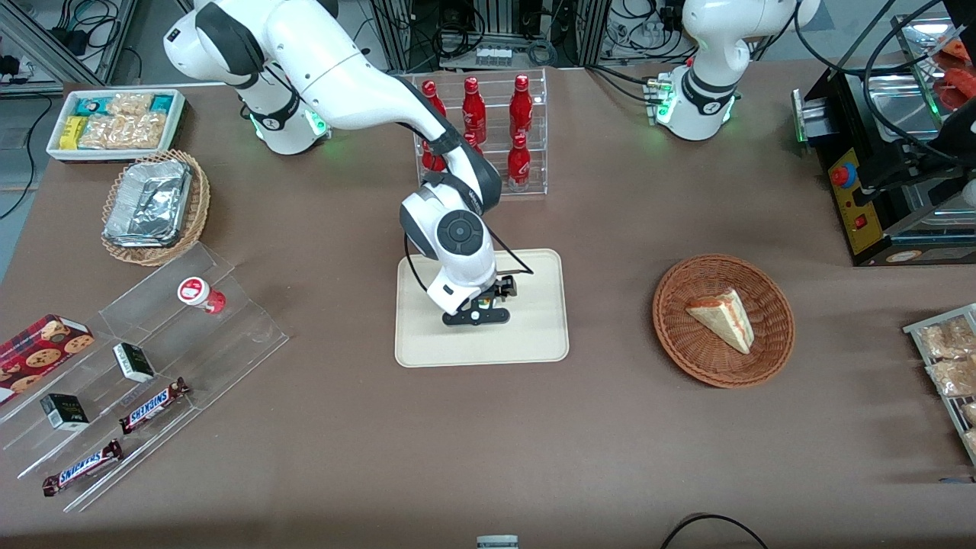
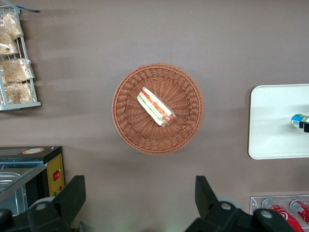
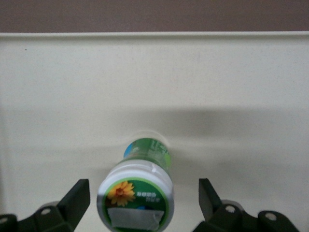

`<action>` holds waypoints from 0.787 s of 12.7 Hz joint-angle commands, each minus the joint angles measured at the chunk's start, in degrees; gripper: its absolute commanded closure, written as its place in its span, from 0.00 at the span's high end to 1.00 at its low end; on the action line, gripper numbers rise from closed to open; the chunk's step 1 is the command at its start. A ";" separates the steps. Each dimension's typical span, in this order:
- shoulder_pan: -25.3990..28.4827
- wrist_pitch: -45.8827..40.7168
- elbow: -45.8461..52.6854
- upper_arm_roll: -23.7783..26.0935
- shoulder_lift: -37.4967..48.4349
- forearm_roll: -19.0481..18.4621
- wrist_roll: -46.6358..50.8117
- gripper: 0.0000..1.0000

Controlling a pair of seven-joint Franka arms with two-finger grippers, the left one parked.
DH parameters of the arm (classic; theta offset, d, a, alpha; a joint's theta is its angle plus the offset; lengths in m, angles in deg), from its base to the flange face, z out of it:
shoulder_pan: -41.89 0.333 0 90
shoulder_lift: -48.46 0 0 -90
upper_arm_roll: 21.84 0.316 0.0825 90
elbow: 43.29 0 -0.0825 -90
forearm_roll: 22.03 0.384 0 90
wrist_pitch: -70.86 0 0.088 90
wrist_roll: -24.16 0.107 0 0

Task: Place green gum on tray
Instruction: 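Lower the gum bottle onto the tray and open the right gripper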

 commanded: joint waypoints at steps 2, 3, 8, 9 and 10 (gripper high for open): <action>0.28 -0.11 1.41 -0.44 -0.51 -0.92 -0.05 1.00; 0.28 -0.28 1.41 -0.44 -0.42 -0.92 -0.13 1.00; -0.07 -8.25 1.59 -0.44 4.40 -0.92 -0.75 1.00; -0.51 -11.15 1.50 -0.44 5.98 -0.92 -1.62 1.00; -0.77 -14.92 1.58 -0.61 8.17 -0.84 -3.54 1.00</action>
